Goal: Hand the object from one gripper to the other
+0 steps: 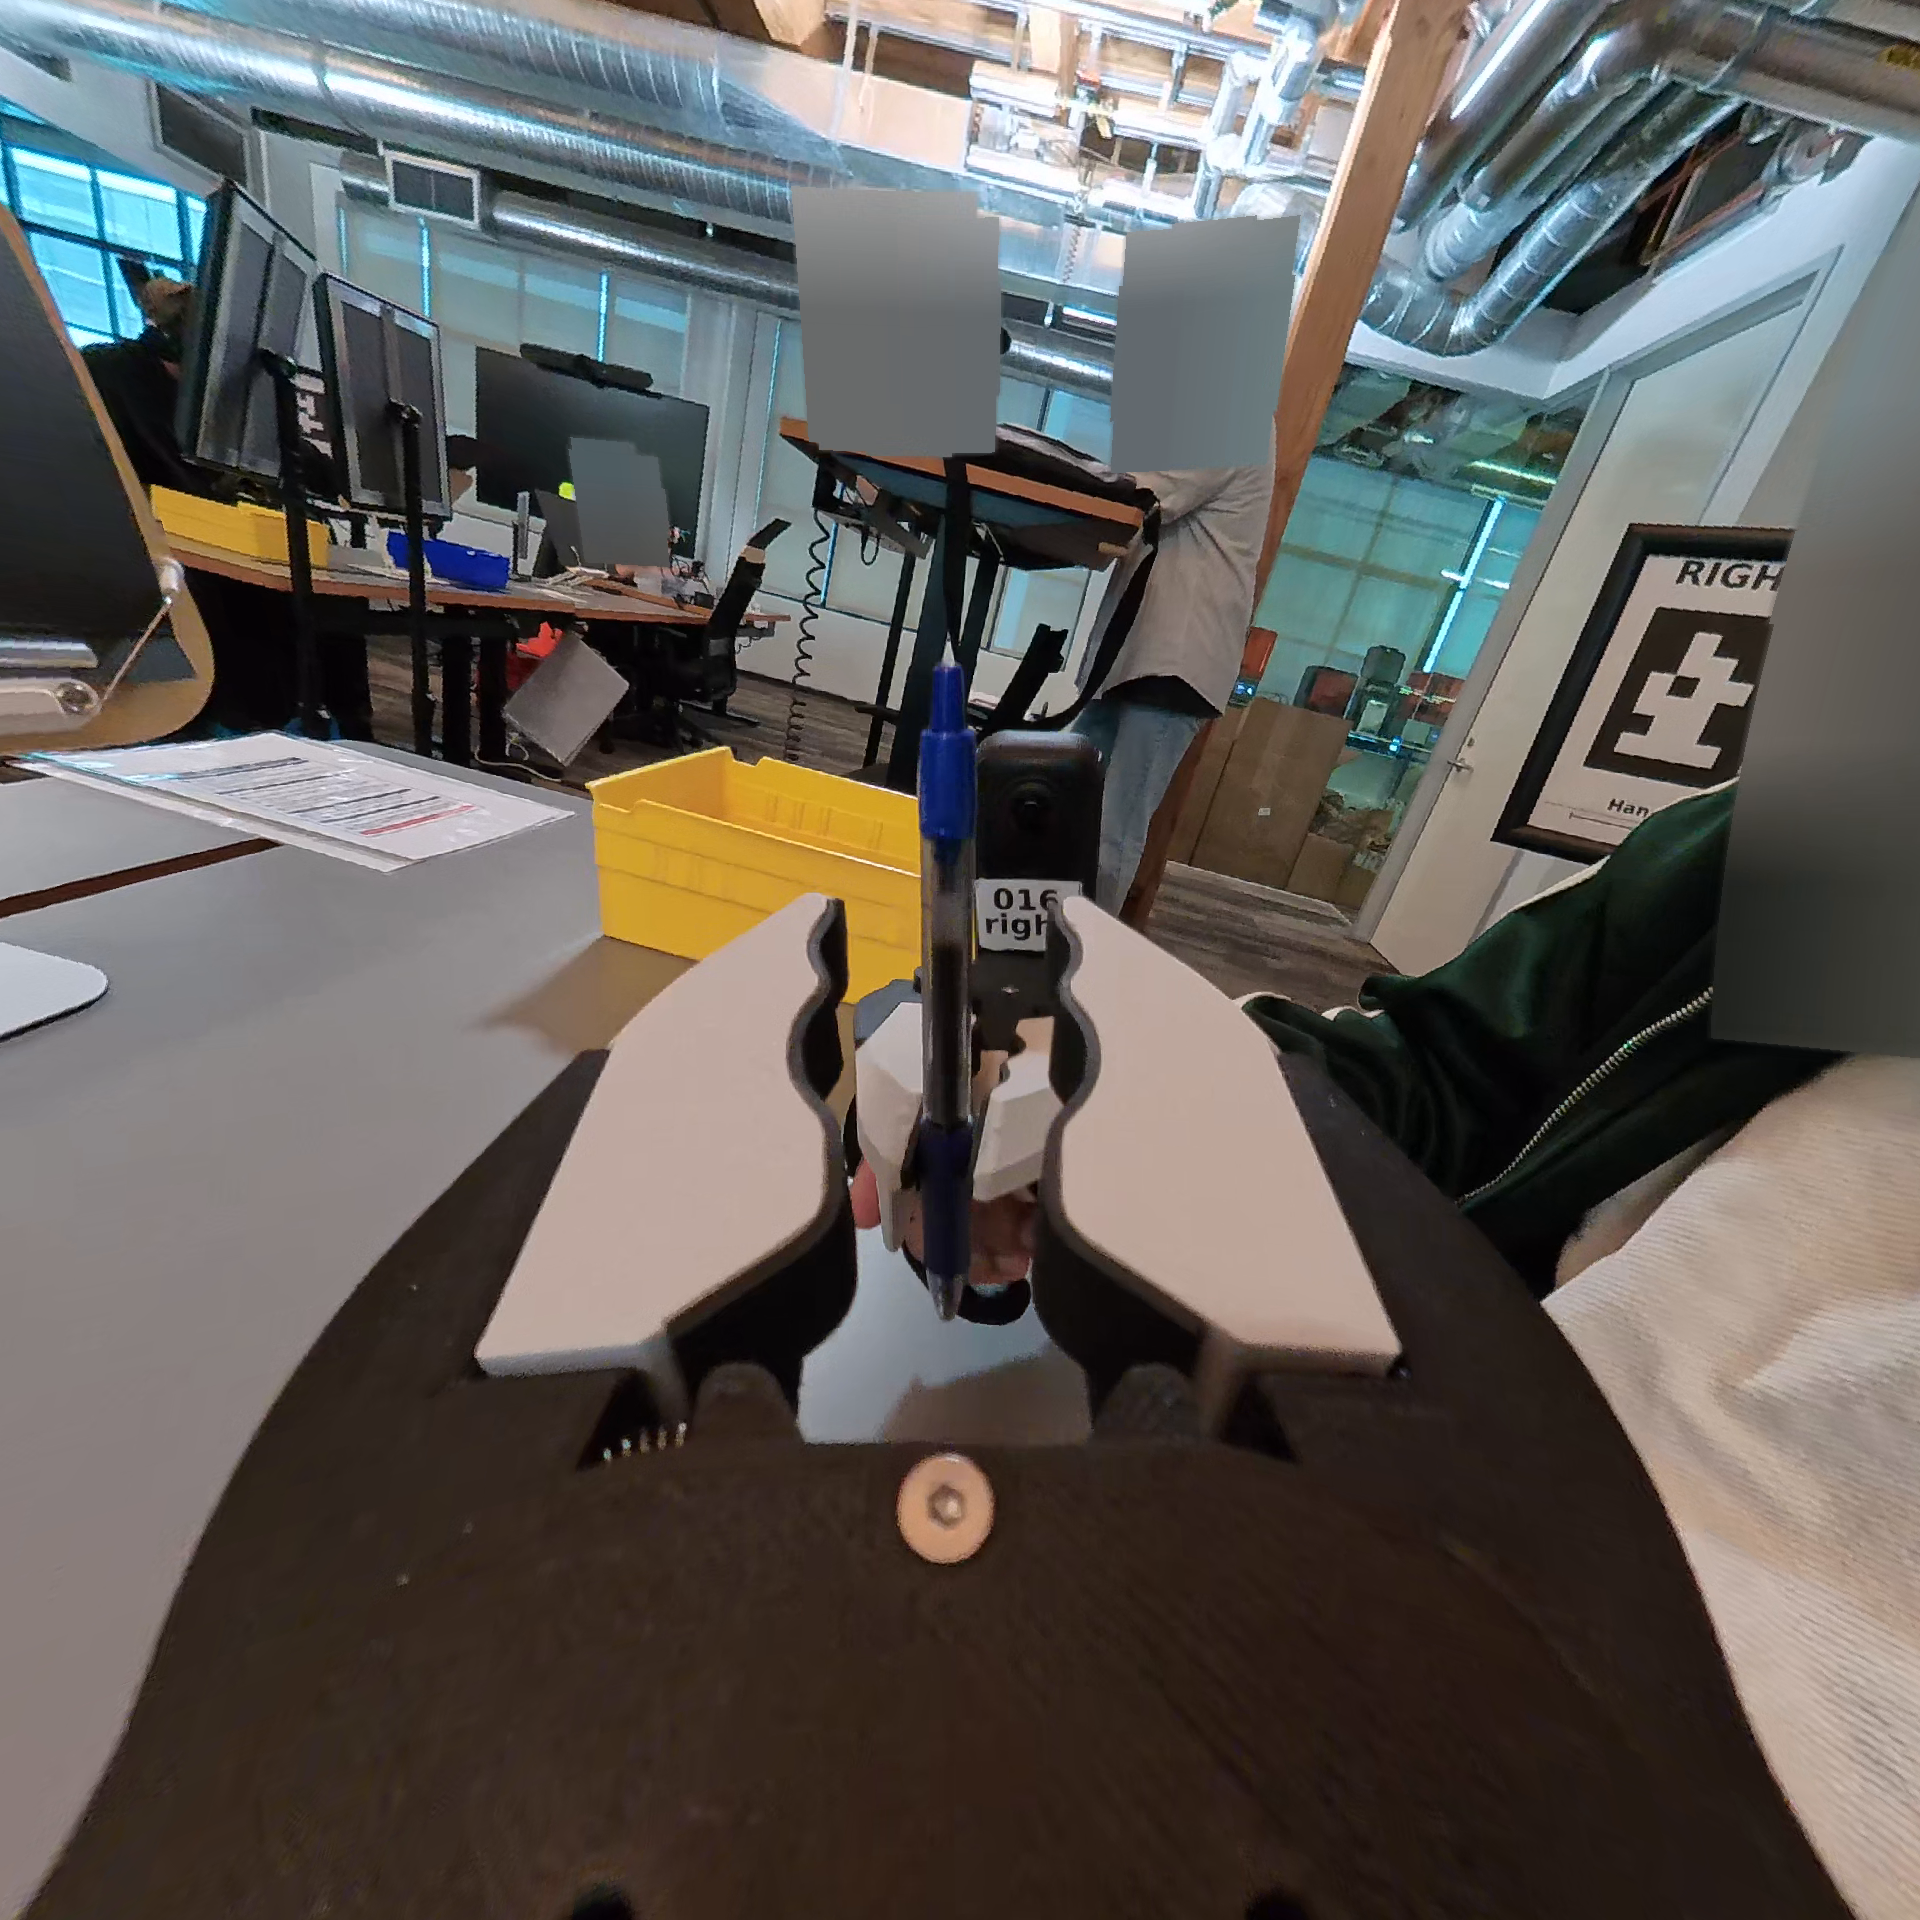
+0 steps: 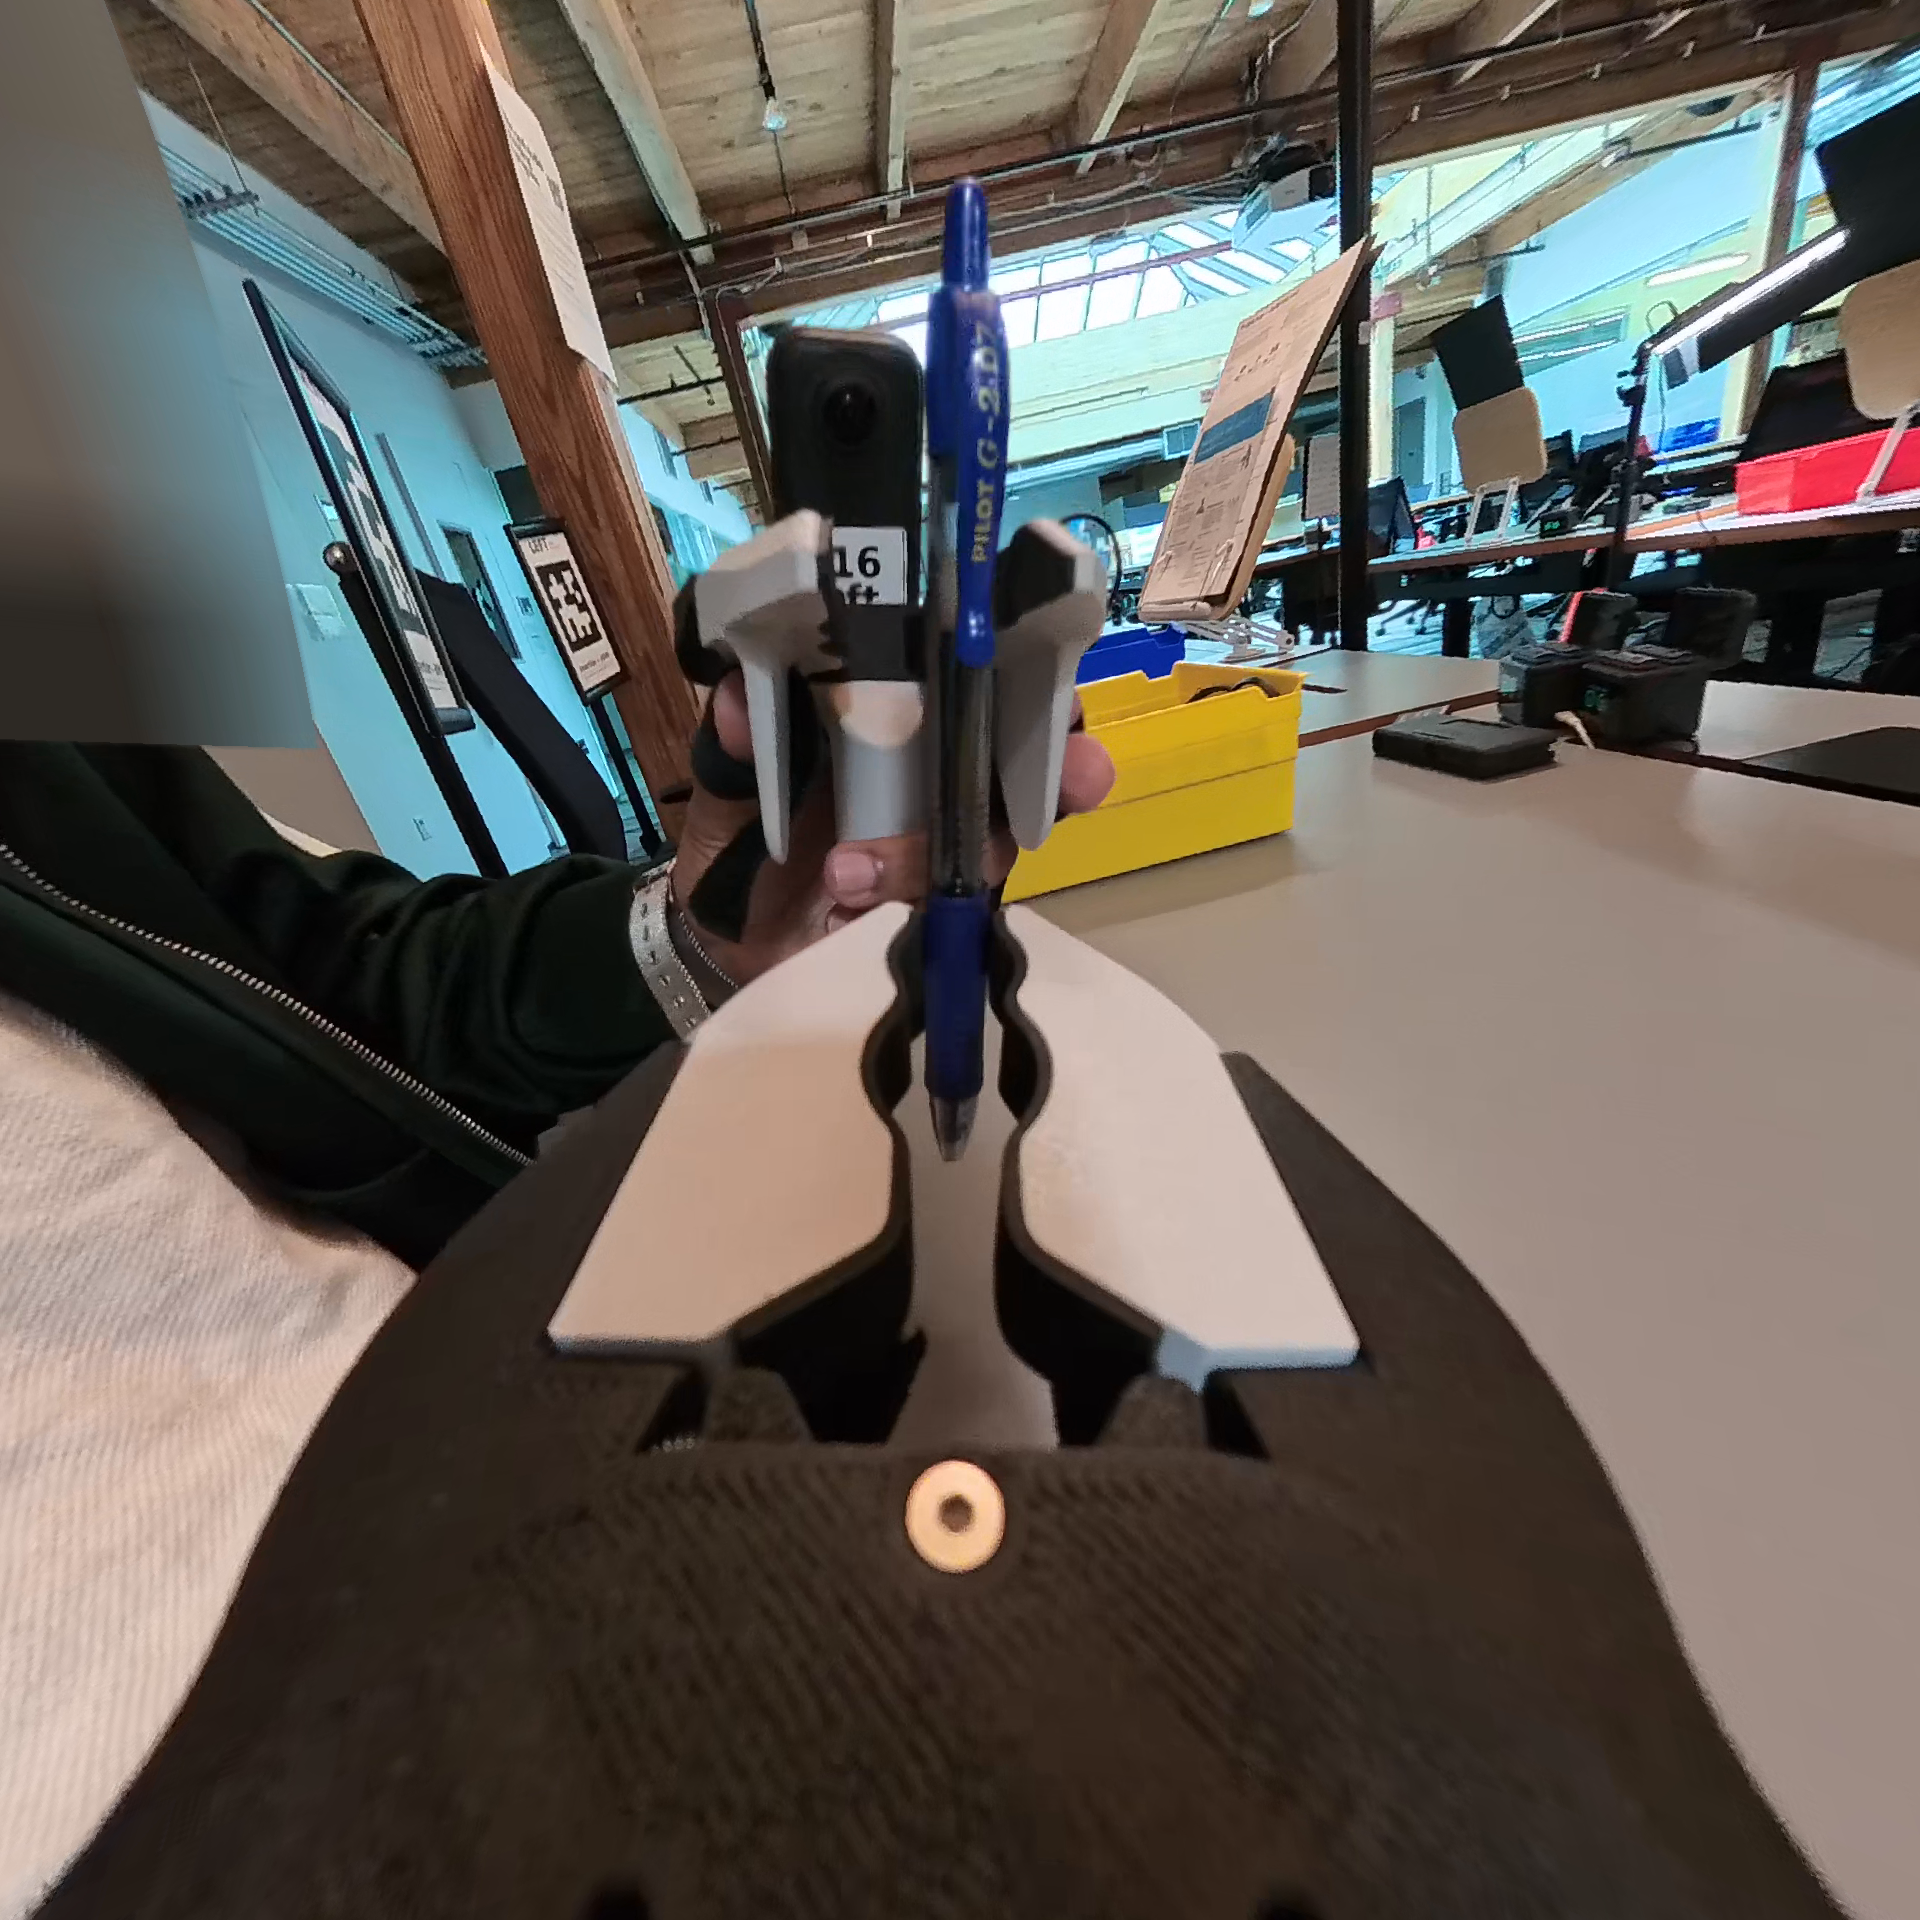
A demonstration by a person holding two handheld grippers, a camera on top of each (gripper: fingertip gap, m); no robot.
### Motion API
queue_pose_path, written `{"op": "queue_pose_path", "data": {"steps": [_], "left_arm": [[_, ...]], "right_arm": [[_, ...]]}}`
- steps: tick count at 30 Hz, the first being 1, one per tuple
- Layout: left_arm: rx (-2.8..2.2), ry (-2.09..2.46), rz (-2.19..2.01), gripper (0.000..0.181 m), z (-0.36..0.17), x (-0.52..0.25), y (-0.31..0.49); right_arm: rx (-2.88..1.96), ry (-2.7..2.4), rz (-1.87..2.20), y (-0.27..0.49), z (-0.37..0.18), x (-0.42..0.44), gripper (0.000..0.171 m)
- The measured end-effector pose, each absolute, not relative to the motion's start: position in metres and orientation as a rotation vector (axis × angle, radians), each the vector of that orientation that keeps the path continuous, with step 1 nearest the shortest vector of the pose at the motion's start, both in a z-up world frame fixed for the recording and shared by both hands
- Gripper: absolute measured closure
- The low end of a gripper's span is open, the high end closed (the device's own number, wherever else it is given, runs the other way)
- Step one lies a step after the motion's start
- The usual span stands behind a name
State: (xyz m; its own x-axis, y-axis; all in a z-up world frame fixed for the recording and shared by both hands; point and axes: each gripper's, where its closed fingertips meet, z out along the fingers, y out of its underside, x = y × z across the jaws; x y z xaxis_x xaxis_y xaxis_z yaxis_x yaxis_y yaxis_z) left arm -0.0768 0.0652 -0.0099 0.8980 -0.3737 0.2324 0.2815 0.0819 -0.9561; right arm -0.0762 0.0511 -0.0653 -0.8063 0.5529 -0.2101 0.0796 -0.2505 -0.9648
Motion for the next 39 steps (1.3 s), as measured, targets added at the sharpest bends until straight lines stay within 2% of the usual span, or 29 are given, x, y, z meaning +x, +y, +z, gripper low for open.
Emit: {"op": "queue_pose_path", "data": {"steps": [20,28,31,39], "left_arm": [[-1.487,0.098,-0.572,0.172,-0.049,-0.064,0.078],[-1.497,0.106,-0.527,0.173,-0.049,-0.065,0.079],[-1.438,0.082,-0.522,0.173,-0.040,-0.071,0.074],[-1.429,0.056,-0.491,0.173,-0.035,-0.087,0.067]], "right_arm": [[-0.783,-1.674,2.115,0.057,-0.065,-0.079,0.159],[-0.788,-1.675,2.108,0.058,-0.065,-0.080,0.159],[-0.832,-1.657,2.113,0.061,-0.067,-0.084,0.142],[-0.882,-1.635,2.113,0.067,-0.069,-0.089,0.139]]}}
